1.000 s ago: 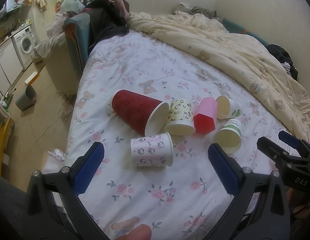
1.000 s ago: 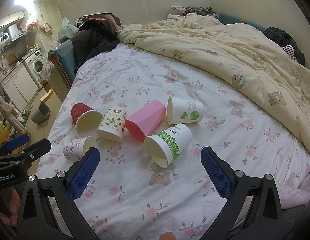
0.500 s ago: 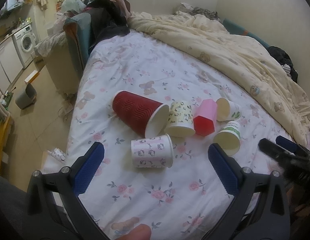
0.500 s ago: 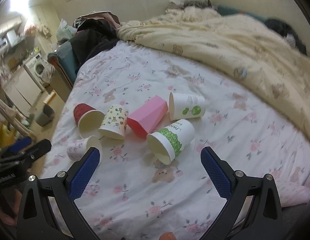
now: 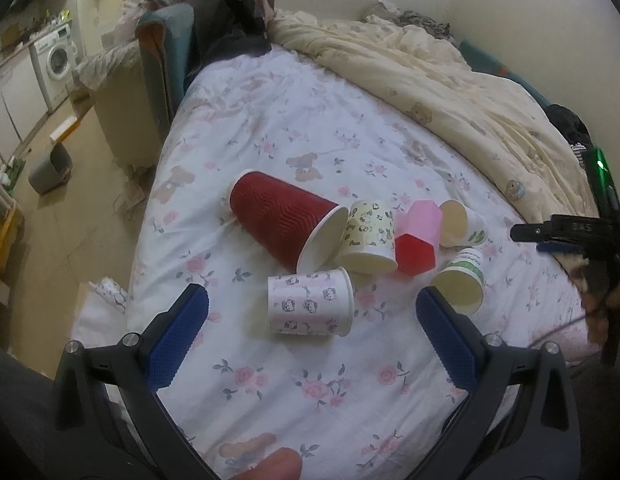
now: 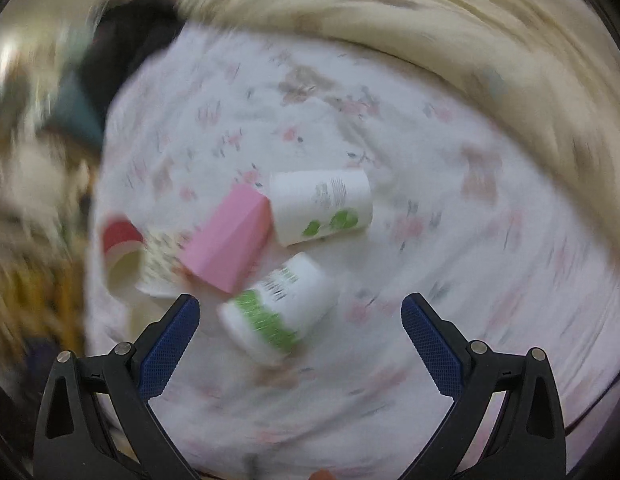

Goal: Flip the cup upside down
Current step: 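Reach the right gripper to the white Green World cup and close on it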

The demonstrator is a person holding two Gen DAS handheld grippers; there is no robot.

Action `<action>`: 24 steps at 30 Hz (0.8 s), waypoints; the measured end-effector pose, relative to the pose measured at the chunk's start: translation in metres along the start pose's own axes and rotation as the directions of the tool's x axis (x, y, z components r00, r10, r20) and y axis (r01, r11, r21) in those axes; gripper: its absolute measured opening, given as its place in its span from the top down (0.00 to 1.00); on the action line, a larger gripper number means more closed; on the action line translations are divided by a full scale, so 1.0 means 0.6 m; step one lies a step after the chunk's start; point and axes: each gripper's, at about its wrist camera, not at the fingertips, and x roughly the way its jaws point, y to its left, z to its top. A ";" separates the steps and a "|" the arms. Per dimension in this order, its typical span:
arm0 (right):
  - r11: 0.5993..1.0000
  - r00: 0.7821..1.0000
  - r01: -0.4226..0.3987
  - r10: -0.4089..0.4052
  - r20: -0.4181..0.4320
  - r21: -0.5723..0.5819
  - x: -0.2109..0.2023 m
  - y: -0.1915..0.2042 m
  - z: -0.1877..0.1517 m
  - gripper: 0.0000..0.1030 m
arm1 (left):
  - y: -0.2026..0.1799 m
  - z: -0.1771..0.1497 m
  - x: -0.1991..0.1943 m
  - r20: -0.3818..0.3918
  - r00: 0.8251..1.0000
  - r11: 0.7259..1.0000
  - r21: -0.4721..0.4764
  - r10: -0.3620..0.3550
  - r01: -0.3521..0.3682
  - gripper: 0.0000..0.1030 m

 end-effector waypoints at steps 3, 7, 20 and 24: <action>0.956 0.992 0.106 -0.120 -0.038 -0.273 0.016 0.020 0.041 0.02 | 0.005 0.004 0.007 -0.024 0.999 0.999 -0.029 -0.022 0.021 0.00; 0.789 0.958 0.171 -0.274 -0.089 -0.590 0.054 0.048 0.058 0.20 | 0.006 0.006 0.012 -0.036 0.999 0.999 -0.032 -0.027 0.025 0.00; 0.360 0.872 0.076 -0.476 -0.113 -0.930 0.183 0.078 0.065 0.24 | 0.014 0.007 0.039 -0.092 0.996 0.999 -0.039 -0.005 0.002 0.00; 0.284 0.854 0.047 -0.508 -0.109 -0.958 0.215 0.080 0.057 0.34 | 0.008 0.005 0.043 -0.095 0.995 1.000 -0.015 -0.006 0.005 0.00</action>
